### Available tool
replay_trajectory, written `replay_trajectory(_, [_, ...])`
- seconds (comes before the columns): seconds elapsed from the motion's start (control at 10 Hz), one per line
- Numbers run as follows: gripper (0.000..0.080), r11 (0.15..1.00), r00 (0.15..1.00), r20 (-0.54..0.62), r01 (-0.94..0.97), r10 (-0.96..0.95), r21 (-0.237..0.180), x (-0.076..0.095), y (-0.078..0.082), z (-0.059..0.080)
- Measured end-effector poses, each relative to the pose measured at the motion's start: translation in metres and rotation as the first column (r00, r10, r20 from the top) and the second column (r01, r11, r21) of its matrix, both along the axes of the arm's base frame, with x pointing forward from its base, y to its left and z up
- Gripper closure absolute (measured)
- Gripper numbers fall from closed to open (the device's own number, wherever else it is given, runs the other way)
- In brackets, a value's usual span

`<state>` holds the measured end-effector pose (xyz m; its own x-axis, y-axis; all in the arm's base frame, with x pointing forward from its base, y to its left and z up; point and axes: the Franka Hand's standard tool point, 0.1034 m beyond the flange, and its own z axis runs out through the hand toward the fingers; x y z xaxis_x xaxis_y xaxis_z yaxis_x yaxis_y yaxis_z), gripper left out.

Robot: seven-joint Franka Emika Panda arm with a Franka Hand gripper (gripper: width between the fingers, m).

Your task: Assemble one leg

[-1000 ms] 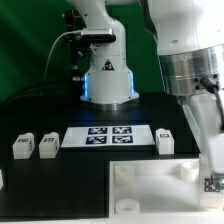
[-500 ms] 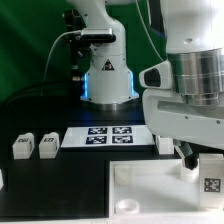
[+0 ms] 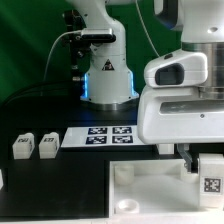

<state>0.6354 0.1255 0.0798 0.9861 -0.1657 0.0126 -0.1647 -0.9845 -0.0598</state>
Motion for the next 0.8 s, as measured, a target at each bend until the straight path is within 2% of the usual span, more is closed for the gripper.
replay_trajectory(0.1, [0.0402,0.999,0.999,-0.003,0.050,-0.050,0.000,-0.0001,-0.0005,-0.0003])
replay_trajectory(0.2, [0.0402,0.995,0.995,-0.006,0.100,-0.100,0.000,0.0001,-0.0020,-0.0002])
replay_trajectory(0.3, [0.0499,0.981,0.981,-0.010,0.195,-0.195,0.000,0.0006,-0.0038,-0.0001])
replay_trajectory(0.5, [0.0499,0.932,0.932,-0.020,0.362,-0.362,0.001,0.0008,-0.0050,-0.0001])
replay_trajectory(0.6, [0.0499,0.842,0.842,-0.038,0.539,-0.538,0.002,0.0006,-0.0059,0.0000])
replay_trajectory(0.7, [0.0499,0.723,0.721,-0.058,0.690,-0.690,-0.017,-0.0023,-0.0040,-0.0003])
replay_trajectory(0.8, [0.0504,0.643,0.640,-0.073,0.765,-0.765,-0.033,-0.0025,-0.0030,-0.0005])
